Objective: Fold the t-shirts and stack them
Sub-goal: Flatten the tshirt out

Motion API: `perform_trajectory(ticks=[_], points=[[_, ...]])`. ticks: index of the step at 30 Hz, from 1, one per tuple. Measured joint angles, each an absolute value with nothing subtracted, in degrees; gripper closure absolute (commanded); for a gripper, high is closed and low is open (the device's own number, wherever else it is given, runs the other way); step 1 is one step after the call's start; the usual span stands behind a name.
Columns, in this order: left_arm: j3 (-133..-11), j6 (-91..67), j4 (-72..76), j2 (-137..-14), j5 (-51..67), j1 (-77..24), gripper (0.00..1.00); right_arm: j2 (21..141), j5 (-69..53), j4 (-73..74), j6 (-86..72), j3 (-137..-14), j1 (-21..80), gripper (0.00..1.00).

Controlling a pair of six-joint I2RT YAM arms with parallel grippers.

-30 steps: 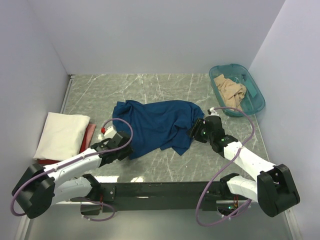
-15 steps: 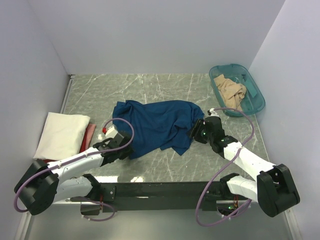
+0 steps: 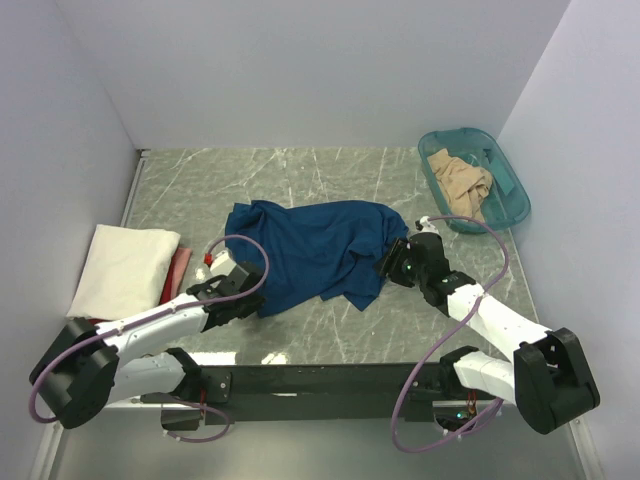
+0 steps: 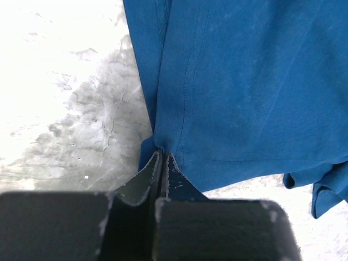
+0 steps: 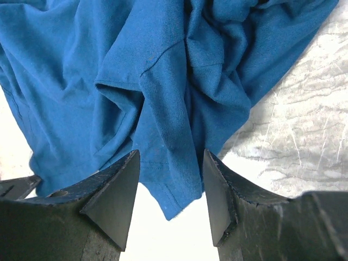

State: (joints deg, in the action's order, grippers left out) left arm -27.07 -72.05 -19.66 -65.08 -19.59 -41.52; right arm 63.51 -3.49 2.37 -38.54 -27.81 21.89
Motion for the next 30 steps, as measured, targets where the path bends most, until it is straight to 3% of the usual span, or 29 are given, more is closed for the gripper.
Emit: perform_trajectory(ticks=[21,30], points=[[-32.18,-68.18,-27.57,-53.76,-28.29,-38.83,0.99,71.07,-0.08,2.15,-38.52,-30.61,25.32,0.47],[-32.47,-65.58,-27.9,-52.18,-28.14,-36.01,0.99,72.99,4.36,3.09,-38.19,-33.93,25.91,0.67]])
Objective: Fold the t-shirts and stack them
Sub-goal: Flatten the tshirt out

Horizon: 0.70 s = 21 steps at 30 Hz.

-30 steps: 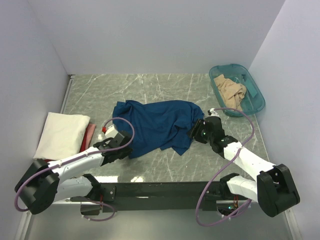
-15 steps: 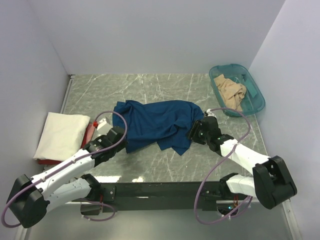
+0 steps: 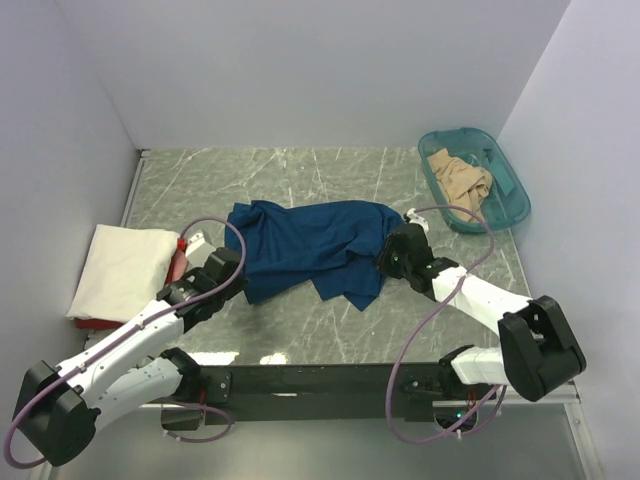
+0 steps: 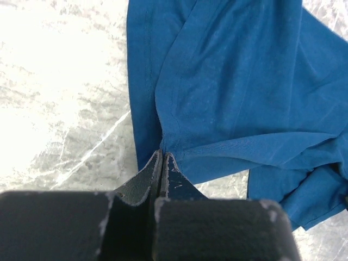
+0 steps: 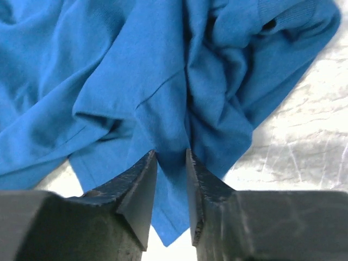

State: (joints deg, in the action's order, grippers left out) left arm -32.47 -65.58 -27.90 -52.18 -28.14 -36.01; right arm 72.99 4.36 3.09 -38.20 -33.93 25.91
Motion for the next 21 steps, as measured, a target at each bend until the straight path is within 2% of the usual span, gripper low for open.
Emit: perform_trajectory(ticks=[3,6,7,9,10,16,21], points=[[-33.1,-64.88,-28.08,-51.81,-28.08,-35.27,0.99,74.72,5.67,3.77,-37.87,-34.96,25.91,0.68],[-33.69,-64.01,-28.29,-51.16,-28.05,-34.76,0.99,75.77,6.48,4.69,-37.5,-35.2,25.91,0.75],[-33.87,-63.81,-28.34,-51.07,-28.05,-34.68,0.99,75.92,6.59,4.99,-37.41,-35.29,25.91,0.83],[-34.28,-63.37,-28.49,-51.03,-28.05,-34.48,0.99,75.99,6.9,5.48,-37.01,-35.38,25.91,0.92],[-34.5,-63.07,-28.6,-51.03,-28.08,-34.41,0.99,75.96,7.2,5.8,-36.91,-35.46,25.91,1.0],[-37.34,-61.45,-30.55,-50.74,-28.29,-33.08,0.99,72.58,10.72,11.97,-35.86,-37.95,25.91,1.0],[-41.78,-60.12,-32.97,-49.01,-28.82,-30.5,0.99,65.21,16.73,19.62,-33.8,-45.52,25.91,1.0]])
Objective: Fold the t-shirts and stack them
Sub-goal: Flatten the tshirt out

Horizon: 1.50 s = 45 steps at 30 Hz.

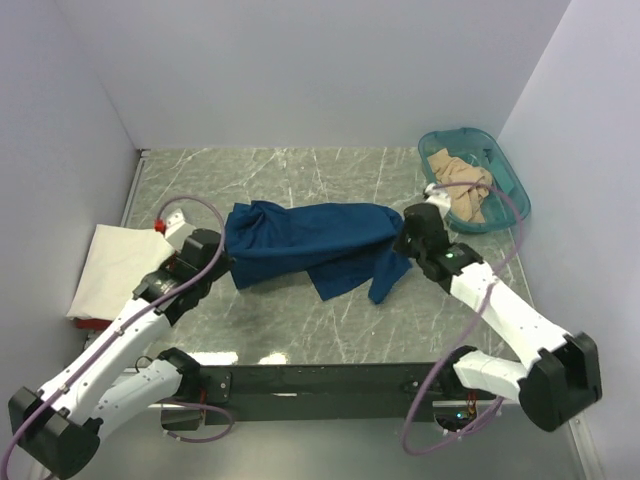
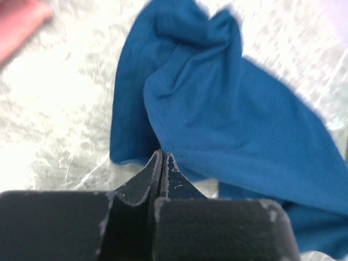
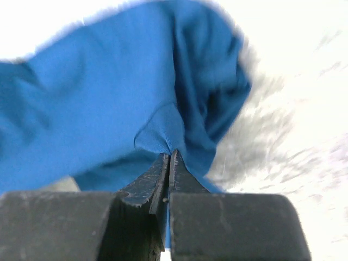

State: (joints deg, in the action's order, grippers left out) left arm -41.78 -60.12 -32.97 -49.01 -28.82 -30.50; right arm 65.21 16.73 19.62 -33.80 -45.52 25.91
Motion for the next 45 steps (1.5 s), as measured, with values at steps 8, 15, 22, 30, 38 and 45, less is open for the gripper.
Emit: perform_trajectory(ticks=[8,15,22,30,38,45], points=[[-55.83,-57.71,-38.04,-47.53,-32.51,-28.88,0.99,55.42,24.75,30.76,-28.86,-60.97,26.02,1.0],[-70.65,-55.22,-40.42,-44.21,-33.74,-28.95,0.99,48.86,25.54,39.99,-23.99,-76.79,26.52,1.0],[-83.99,-51.62,-40.36,-44.27,-33.28,-29.39,0.99,47.05,21.1,44.8,-21.74,-91.02,26.89,1.0],[-91.29,-45.63,-36.45,-49.19,-34.92,-29.45,0.99,50.35,16.51,42.13,-19.35,-98.56,26.96,1.0],[-91.79,-40.45,-27.59,-62.28,-36.6,-23.53,0.99,65.71,16.05,30.87,-15.77,-98.5,24.6,1.0],[-104.2,-39.66,-22.7,-85.21,-24.97,-9.28,0.99,89.76,12.12,27.97,-13.45,-114.96,19.25,1.0]])
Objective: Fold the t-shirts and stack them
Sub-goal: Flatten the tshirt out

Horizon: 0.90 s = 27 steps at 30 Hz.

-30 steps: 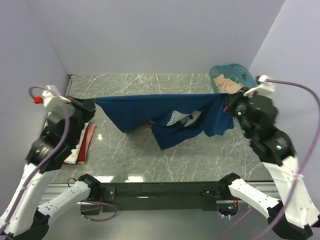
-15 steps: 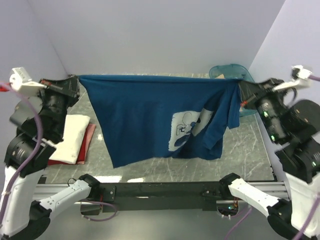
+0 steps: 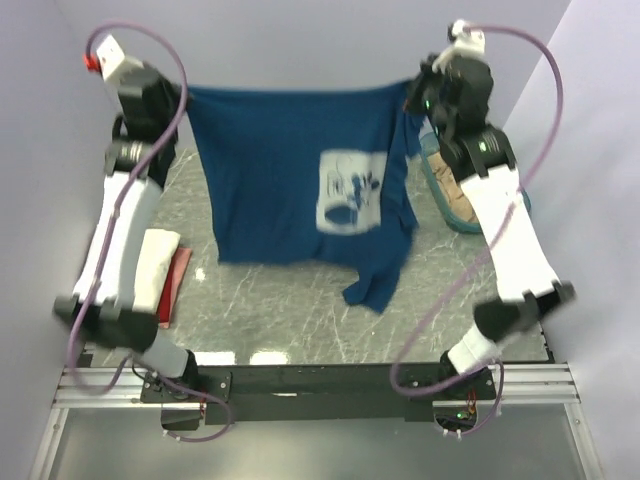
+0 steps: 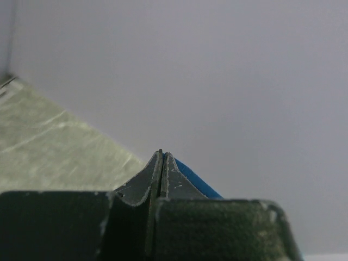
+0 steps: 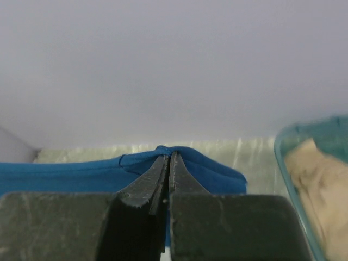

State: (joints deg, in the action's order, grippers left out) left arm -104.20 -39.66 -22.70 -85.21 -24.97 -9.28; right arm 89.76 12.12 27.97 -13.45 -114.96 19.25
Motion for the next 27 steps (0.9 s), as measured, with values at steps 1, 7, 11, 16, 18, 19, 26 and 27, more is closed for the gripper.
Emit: perform_trajectory(ticks=[1,7,11,16,18,19,26,27], points=[[-107.72,-39.7,-22.31,-88.44,-22.92,-7.64,0.99,92.92,11.73,28.45,-13.08,-119.15,18.7,1.0],[-123.2,-41.25,-21.34,-98.1,-10.48,0.08,0.99,98.94,8.4,27.94,-12.08,-133.69,17.56,1.0],[-108.68,-41.98,-17.47,-86.28,-7.49,1.69,0.99,85.36,4.91,22.92,-13.45,-114.96,17.65,1.0],[-82.08,-44.69,-14.33,-66.32,-7.44,2.13,0.99,70.76,2.42,19.4,-17.65,-88.25,17.58,1.0],[-71.72,-46.46,-13.1,-60.42,-7.86,2.46,0.99,67.4,1.08,17.5,-20.12,-76.51,17.63,0.89],[-67.83,-47.4,-13.43,-58.81,-8.01,2.57,0.99,66.78,0.4,17.37,-21.3,-71.64,17.63,0.82],[-36.71,-54.39,-16.08,-55.2,-10.63,3.38,0.99,68.79,-1.13,18.15,-26.3,-45.63,19.92,0.39],[-33.98,-55.07,-17.37,-54.89,-11.05,3.36,1.0,68.45,-0.95,18.37,-26.81,-43.7,20.23,0.35]])
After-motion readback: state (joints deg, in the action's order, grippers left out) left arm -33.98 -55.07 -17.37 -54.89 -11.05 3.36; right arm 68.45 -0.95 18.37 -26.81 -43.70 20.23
